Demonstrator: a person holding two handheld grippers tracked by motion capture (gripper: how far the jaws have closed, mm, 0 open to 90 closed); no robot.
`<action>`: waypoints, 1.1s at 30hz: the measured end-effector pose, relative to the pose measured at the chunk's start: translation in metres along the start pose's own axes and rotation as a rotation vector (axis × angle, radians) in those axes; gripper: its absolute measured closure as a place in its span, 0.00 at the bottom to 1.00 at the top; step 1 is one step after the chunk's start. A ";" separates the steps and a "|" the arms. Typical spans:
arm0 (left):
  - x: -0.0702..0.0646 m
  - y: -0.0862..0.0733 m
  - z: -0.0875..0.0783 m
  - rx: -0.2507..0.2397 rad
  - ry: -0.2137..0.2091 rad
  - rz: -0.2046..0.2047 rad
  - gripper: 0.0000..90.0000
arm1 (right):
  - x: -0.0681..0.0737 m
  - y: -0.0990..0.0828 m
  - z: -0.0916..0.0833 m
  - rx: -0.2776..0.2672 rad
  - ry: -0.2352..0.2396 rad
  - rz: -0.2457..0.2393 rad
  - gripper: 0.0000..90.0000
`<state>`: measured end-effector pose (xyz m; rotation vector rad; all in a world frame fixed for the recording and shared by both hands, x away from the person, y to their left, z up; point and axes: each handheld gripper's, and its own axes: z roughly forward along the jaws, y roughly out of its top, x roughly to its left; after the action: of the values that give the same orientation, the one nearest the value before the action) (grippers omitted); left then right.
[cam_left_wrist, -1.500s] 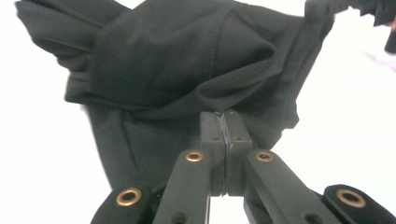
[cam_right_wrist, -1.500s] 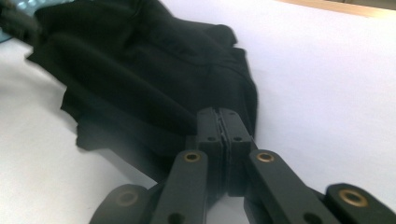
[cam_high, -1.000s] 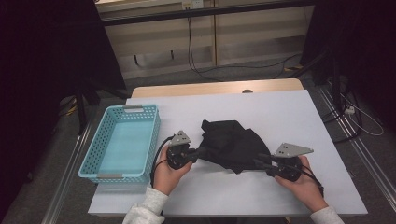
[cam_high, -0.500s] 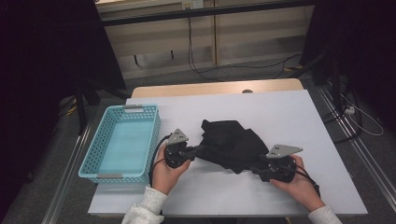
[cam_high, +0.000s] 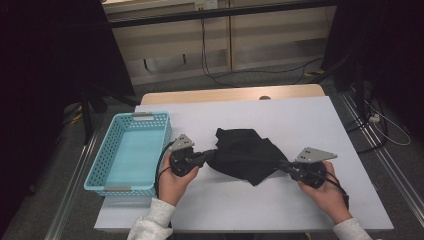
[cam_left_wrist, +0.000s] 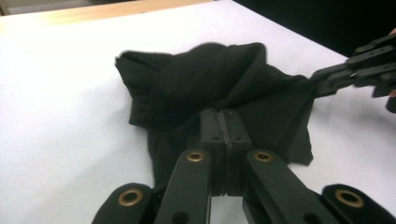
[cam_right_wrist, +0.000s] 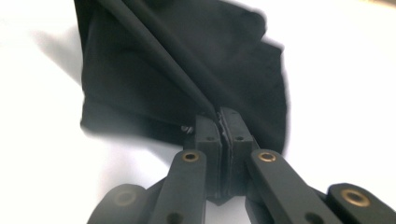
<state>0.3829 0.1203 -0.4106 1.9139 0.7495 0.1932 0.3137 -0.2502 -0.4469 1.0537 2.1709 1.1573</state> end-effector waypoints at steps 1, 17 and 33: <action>0.001 0.001 -0.002 -0.011 0.004 -0.007 1.00 | 0.000 0.000 0.000 0.000 0.000 0.000 0.97; 0.001 -0.011 0.012 0.051 -0.015 0.035 0.84 | -0.018 -0.003 -0.017 -0.038 -0.072 0.051 0.97; 0.002 -0.035 0.033 0.185 0.027 0.072 0.48 | -0.019 -0.007 -0.017 -0.034 -0.077 0.066 0.97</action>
<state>0.3850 0.1062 -0.4564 2.1198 0.7381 0.2001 0.3105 -0.2765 -0.4432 1.1435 2.0646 1.1591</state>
